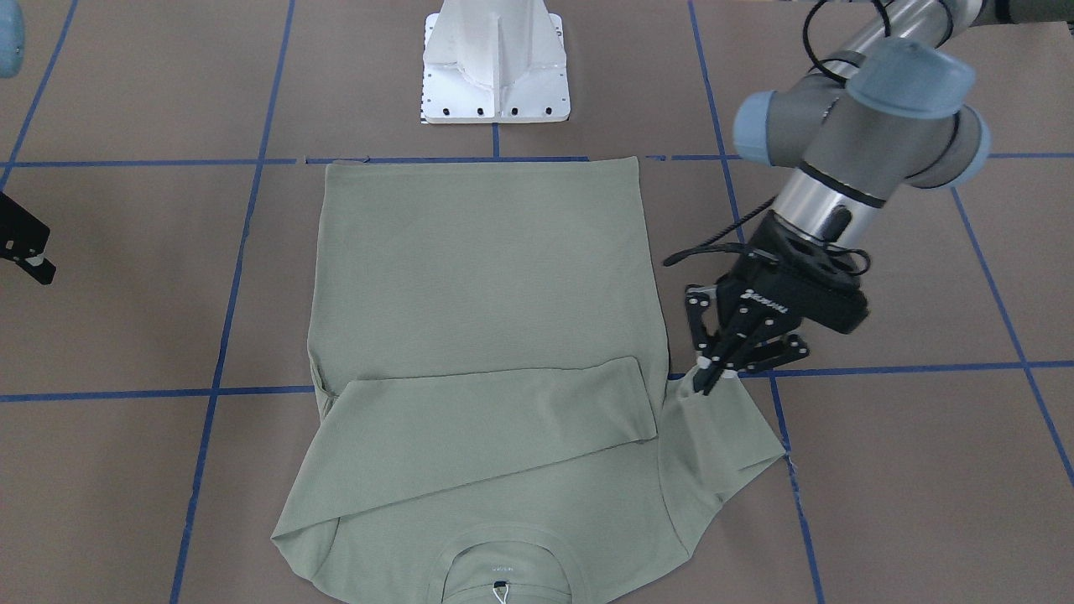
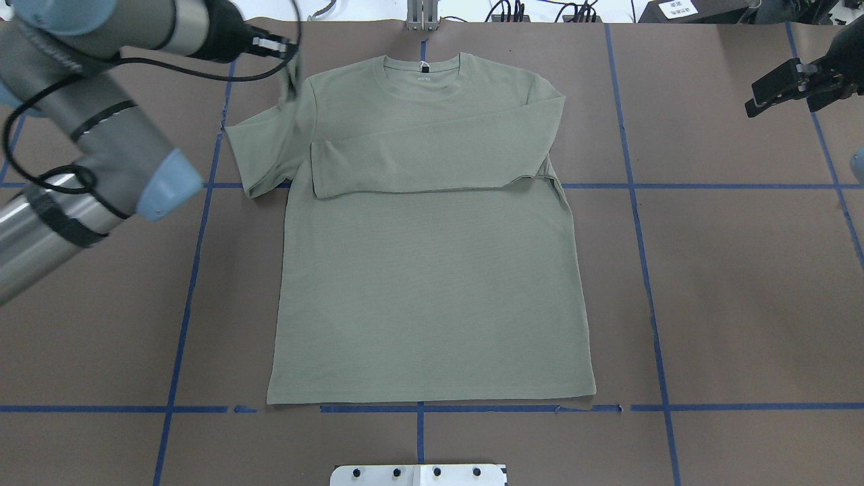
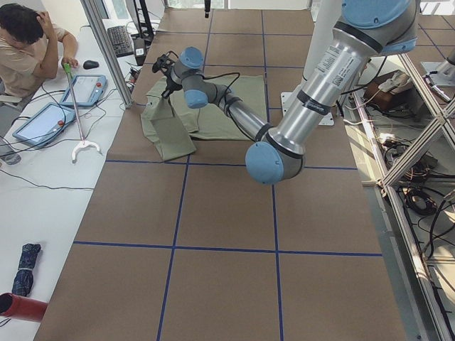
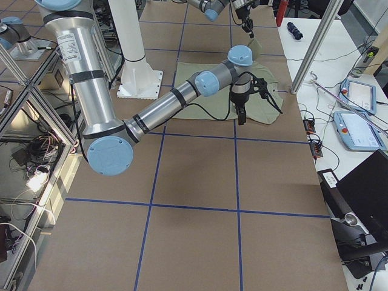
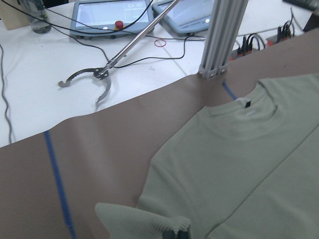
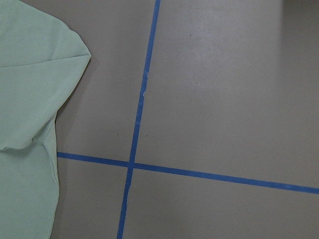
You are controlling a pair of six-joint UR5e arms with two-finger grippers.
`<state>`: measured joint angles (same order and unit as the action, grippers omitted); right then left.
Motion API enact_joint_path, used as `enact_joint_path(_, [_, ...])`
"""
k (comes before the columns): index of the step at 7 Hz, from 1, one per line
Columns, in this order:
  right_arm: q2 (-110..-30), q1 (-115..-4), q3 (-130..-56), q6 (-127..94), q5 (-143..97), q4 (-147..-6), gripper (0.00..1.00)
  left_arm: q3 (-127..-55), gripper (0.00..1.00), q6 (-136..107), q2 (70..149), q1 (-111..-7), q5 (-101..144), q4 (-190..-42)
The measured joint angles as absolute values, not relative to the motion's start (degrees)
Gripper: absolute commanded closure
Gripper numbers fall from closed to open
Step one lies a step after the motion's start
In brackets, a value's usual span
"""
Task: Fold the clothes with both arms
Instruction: 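Fold the other sleeve with the left gripper across the shirt body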
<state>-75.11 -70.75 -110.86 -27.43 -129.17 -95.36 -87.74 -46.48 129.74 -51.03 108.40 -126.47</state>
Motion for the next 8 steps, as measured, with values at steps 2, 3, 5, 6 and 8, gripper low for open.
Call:
enact_joint_path(2, [-75.1, -70.8, -111.0, -28.0, -129.2, -95.3, 0.0, -81.3, 1.0, -50.3, 140.9, -40.4, 99.6, -127.4])
enact_joint_path(3, [-75.1, -70.8, -110.9, -28.0, -129.1, -95.3, 0.0, -78.2, 1.0, -50.6, 143.1, -36.1, 95.6, -130.6])
enact_joint_path(5, [-75.0, -70.7, -110.8, -28.0, -129.1, -95.4, 0.0, -72.4, 0.0, -50.7, 145.0, -31.4, 91.8, -135.7])
enact_joint_path(6, [-74.9, -70.7, -110.8, -28.0, -129.1, -95.3, 0.0, -70.7, 0.0, -51.0, 145.8, -30.4, 91.2, -137.1])
enact_joint_path(8, [-74.4, -70.3, -110.7, -28.2, -129.1, -93.3, 0.0, -70.7, 0.0, -51.2, 145.9, -29.6, 91.8, -137.3])
